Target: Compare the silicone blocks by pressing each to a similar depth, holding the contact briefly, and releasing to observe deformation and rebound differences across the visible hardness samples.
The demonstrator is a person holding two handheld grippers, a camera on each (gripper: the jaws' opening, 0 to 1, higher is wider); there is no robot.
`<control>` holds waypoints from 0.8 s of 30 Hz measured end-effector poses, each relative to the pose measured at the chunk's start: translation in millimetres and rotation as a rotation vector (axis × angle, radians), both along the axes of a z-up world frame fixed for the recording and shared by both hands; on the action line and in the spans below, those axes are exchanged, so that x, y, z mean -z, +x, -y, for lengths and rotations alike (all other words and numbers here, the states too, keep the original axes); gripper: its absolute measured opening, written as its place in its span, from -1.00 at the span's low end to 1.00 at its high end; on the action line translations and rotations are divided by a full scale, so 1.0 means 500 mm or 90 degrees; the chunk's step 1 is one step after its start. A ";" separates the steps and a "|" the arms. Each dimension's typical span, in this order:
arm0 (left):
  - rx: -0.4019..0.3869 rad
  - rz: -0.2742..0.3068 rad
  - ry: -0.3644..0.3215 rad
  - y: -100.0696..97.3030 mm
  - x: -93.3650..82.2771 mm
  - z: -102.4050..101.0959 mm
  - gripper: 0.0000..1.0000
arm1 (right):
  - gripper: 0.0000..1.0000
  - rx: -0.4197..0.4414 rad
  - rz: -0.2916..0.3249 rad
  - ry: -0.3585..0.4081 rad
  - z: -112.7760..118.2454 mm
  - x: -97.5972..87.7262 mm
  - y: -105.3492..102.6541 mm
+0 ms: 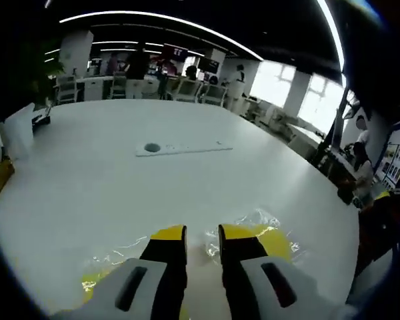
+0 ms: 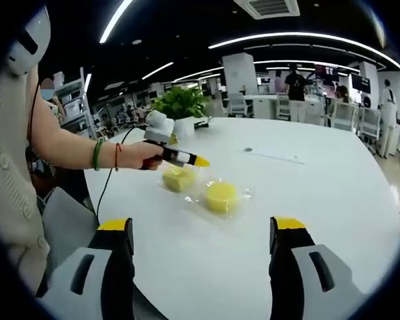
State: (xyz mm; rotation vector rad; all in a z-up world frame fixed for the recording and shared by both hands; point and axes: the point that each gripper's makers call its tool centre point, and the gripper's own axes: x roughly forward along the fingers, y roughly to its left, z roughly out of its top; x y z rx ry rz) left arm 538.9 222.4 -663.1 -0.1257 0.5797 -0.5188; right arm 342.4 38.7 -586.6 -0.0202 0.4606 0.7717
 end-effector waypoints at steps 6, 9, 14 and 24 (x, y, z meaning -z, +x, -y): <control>0.008 0.038 -0.077 -0.053 -0.090 -0.020 -0.66 | 0.57 0.001 0.009 0.007 -0.007 -0.026 -0.014; 0.030 0.056 -0.097 -0.102 -0.142 -0.028 -0.60 | 0.57 0.001 0.014 0.011 -0.010 -0.040 -0.023; 0.038 0.081 -0.134 -0.169 -0.205 -0.058 -0.44 | 0.60 0.006 0.021 0.017 -0.016 -0.059 -0.037; 0.067 0.147 -0.042 -0.307 -0.237 -0.152 -0.11 | 0.67 0.018 0.018 0.089 -0.056 -0.077 -0.070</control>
